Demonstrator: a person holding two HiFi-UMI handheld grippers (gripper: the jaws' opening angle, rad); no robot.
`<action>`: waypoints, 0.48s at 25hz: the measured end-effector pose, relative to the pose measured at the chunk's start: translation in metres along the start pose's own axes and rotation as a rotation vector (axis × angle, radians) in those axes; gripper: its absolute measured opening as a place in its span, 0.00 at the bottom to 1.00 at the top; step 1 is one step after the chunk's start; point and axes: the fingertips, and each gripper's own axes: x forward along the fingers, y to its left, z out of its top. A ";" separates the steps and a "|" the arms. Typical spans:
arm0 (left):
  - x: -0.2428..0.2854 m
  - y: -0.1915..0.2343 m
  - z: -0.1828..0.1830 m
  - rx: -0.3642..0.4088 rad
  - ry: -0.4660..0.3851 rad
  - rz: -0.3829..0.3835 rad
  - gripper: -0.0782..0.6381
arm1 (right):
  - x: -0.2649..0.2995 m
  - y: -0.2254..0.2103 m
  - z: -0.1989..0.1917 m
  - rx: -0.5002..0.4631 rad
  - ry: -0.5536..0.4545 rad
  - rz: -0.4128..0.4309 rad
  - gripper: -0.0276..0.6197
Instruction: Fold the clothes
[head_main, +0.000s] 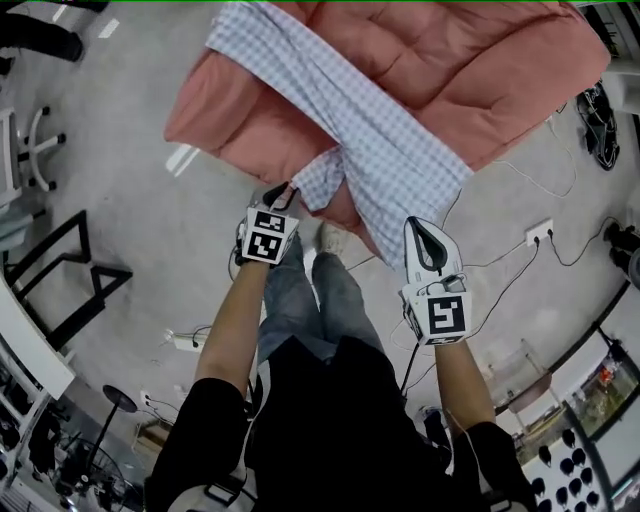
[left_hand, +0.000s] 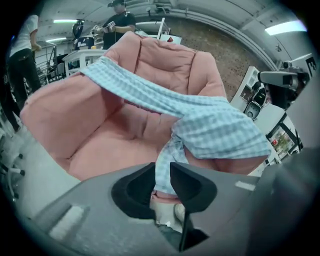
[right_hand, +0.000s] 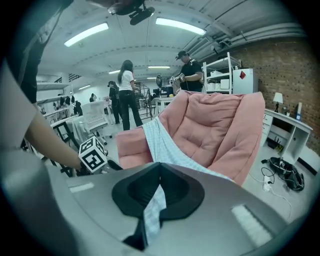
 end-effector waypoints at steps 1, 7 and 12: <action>0.010 0.003 -0.008 -0.002 0.015 -0.002 0.24 | 0.004 0.001 -0.005 -0.001 0.004 0.004 0.05; 0.055 0.021 -0.036 -0.004 0.067 -0.027 0.27 | 0.025 0.017 -0.014 0.026 0.004 0.017 0.05; 0.085 0.023 -0.053 0.006 0.123 -0.063 0.30 | 0.035 0.019 -0.022 0.055 0.012 0.010 0.05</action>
